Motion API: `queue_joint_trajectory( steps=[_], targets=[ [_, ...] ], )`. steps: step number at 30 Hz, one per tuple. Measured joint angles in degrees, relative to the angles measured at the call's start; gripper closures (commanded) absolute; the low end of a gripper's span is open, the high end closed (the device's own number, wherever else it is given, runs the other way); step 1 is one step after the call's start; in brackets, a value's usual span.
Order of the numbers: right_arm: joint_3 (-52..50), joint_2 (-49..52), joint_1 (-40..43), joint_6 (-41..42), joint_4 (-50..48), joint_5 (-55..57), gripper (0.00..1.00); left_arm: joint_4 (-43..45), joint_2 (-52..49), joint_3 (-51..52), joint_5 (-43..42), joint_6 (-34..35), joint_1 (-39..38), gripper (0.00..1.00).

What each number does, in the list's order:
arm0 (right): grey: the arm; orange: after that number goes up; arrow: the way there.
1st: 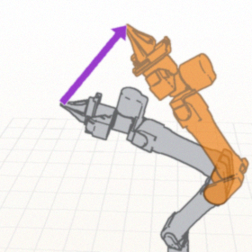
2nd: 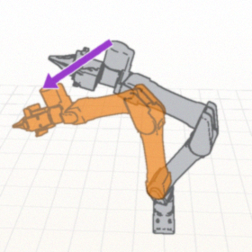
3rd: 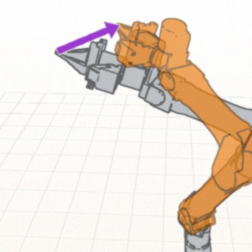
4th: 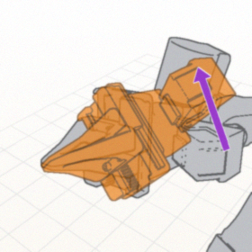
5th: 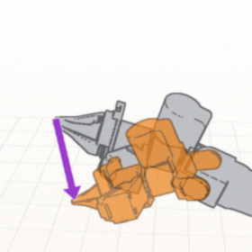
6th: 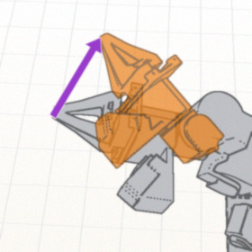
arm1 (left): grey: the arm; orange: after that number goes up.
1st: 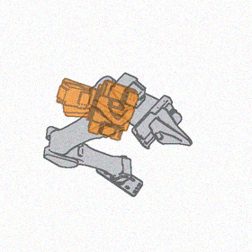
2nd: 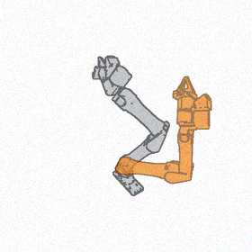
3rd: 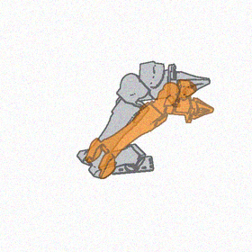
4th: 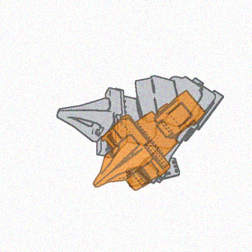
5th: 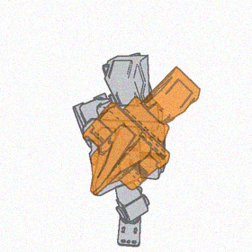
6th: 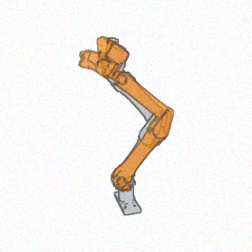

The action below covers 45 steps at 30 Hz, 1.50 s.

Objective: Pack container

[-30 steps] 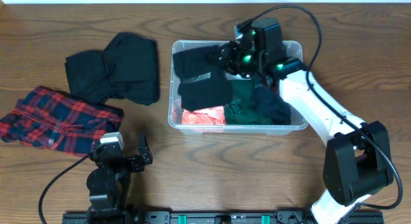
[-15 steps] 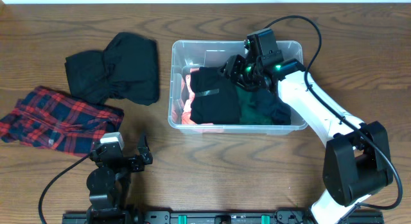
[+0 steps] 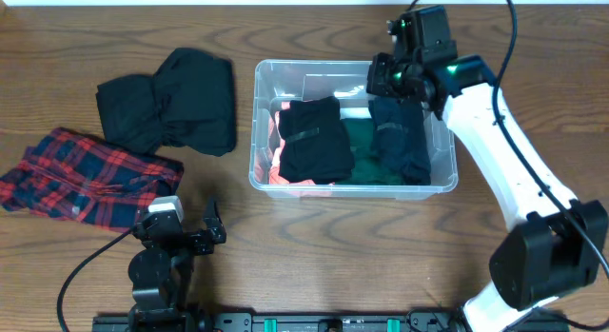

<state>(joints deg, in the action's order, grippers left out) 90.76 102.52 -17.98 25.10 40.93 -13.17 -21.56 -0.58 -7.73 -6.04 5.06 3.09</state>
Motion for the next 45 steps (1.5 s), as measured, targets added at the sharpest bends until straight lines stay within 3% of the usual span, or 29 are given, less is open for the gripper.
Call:
queue_joint_trajectory(
  steps=[10,18,19,23,26,33,36,40,45],
  targets=[
    [-3.1,2.9,-12.8,-5.9,0.2,1.7,0.99,0.0,0.0,0.0,0.0,0.0,0.0,0.02],
    [-4.1,13.1,-13.1,-6.1,0.3,2.7,0.98,0.0,0.0,0.0,0.0,0.0,0.0,0.02],
    [-3.9,12.9,-13.1,-6.4,0.2,2.7,0.91,0.0,0.0,0.0,0.0,0.0,0.0,0.02],
    [-1.9,12.8,-13.1,-8.7,1.5,0.6,0.30,0.0,0.0,0.0,0.0,0.0,0.0,0.02],
    [1.1,12.0,-13.0,-10.2,2.4,-0.6,0.14,1.1,0.0,0.2,0.0,0.0,0.0,0.02],
    [9.3,0.5,-8.3,-11.9,2.7,-1.3,0.01,1.2,0.0,0.2,0.0,0.0,0.0,0.02],
    [11.3,-5.8,-3.9,-11.6,3.6,-1.5,0.01,2.3,0.0,0.4,0.2,0.1,0.0,0.02],
    [11.9,-11.5,7.2,-7.5,8.0,-2.6,0.01,3.3,0.0,0.5,0.5,0.9,0.0,0.02],
    [11.8,-11.5,25.2,-3.8,14.3,-7.7,0.01,2.5,-2.3,-4.0,5.4,3.6,0.0,0.02]
  ],
)
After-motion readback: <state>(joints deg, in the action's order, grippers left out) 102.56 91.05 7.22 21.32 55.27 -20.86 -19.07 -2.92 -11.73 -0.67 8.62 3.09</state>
